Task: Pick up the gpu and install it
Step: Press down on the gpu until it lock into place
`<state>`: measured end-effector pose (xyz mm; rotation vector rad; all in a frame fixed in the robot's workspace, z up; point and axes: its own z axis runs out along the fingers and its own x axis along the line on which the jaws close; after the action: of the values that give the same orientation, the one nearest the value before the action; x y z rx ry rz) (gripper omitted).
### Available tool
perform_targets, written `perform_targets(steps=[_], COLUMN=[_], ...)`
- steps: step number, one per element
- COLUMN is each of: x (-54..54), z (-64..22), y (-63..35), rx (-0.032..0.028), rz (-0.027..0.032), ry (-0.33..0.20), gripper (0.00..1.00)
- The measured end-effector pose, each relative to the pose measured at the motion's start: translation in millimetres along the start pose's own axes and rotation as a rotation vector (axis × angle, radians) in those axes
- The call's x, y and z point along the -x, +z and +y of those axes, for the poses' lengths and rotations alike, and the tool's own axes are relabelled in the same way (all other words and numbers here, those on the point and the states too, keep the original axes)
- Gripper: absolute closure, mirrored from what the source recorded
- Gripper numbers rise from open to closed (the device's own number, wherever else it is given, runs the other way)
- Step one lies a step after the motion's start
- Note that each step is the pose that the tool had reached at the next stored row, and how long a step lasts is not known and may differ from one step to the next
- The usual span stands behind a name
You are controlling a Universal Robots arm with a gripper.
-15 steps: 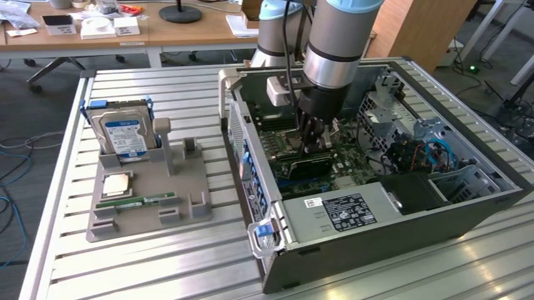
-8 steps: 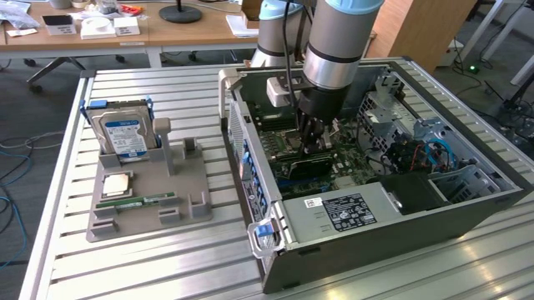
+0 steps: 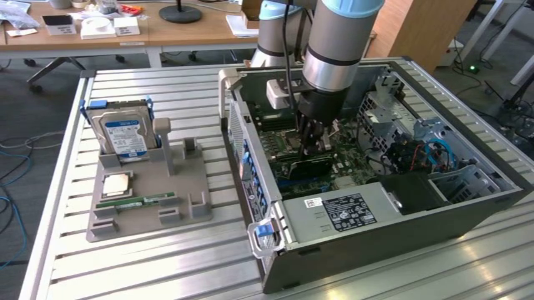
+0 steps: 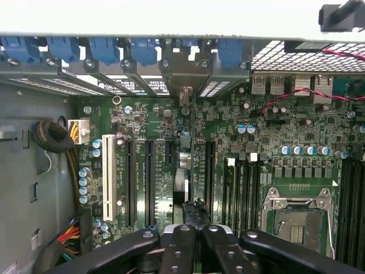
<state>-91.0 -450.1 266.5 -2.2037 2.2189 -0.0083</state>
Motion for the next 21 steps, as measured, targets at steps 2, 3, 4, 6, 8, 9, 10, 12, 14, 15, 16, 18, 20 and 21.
perform_targets(steps=[2,3,4,6,8,9,10,12,14,15,16,18,20,21], x=[0.0,0.0,0.0,0.0,0.0,0.2,0.4,0.4,0.5,0.8,0.8,0.8,0.8,0.8], z=[0.0,0.0,0.0,0.1,0.2,0.2,0.2,0.1,0.2,0.2,0.2,0.2,0.2,0.2], y=[0.1,0.2,0.7,1.4,1.3,1.5,1.5,1.5,1.4,1.4,1.4,1.4,0.8,0.2], rx=[0.0000,0.0000,-0.0002,-0.0001,0.0000,-0.0001,-0.0001,-0.0001,0.0000,-0.0001,-0.0001,-0.0001,0.0000,0.0000], rz=[0.0000,-0.0001,-0.0004,-0.0001,0.0000,-0.0003,-0.0003,-0.0002,0.0000,-0.0002,-0.0002,-0.0002,0.0000,0.0000], ry=[0.000,0.000,0.000,0.000,0.000,0.000,0.000,0.000,0.000,0.000,0.000,0.000,0.000,0.000], gripper=[0.89,0.89,0.89,0.89,0.89,0.89,0.89,0.89,0.89,0.89,0.89,0.89,0.89,0.89])
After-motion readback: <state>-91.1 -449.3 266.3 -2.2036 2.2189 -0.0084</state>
